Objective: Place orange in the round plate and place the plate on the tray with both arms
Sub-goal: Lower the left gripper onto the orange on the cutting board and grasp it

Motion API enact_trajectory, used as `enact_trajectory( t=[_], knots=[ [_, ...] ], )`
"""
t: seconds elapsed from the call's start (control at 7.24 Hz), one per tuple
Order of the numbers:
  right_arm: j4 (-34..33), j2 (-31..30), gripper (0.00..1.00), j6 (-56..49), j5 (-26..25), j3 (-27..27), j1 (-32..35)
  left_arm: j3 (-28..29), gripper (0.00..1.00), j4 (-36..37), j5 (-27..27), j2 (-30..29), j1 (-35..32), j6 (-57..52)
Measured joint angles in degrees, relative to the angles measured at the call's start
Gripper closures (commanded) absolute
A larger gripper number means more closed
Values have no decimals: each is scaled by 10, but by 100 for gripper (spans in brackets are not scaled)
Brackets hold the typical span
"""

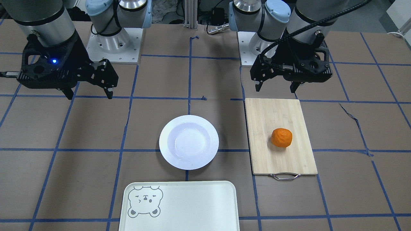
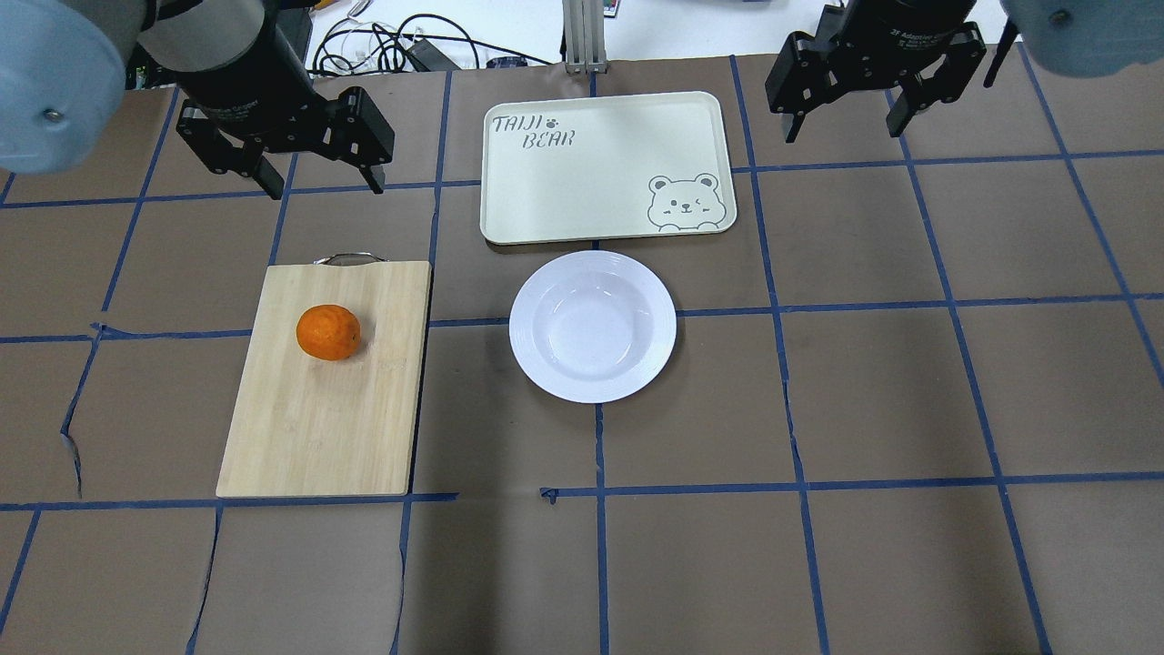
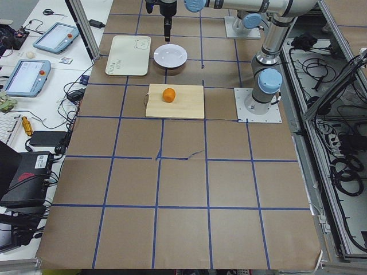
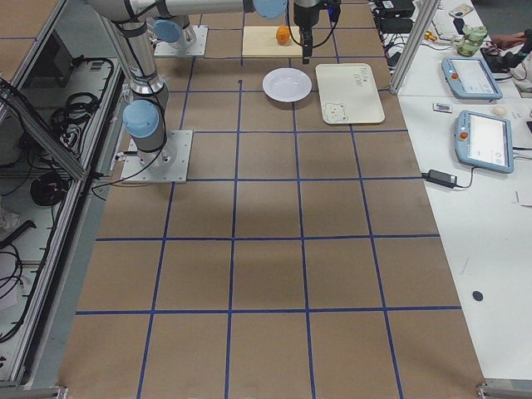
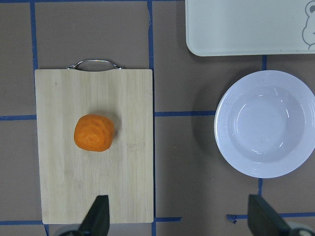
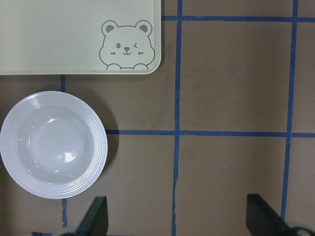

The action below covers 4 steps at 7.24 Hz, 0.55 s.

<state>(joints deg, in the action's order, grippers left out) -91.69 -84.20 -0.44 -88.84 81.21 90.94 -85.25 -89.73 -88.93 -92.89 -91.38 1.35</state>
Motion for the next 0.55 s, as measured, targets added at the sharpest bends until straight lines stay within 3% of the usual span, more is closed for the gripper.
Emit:
enact_trajectory(
  t=[0.55],
  knots=[
    [-1, 0, 0, 0, 0, 0, 0, -75, 0, 37, -32, -44, 36, -36]
  ],
)
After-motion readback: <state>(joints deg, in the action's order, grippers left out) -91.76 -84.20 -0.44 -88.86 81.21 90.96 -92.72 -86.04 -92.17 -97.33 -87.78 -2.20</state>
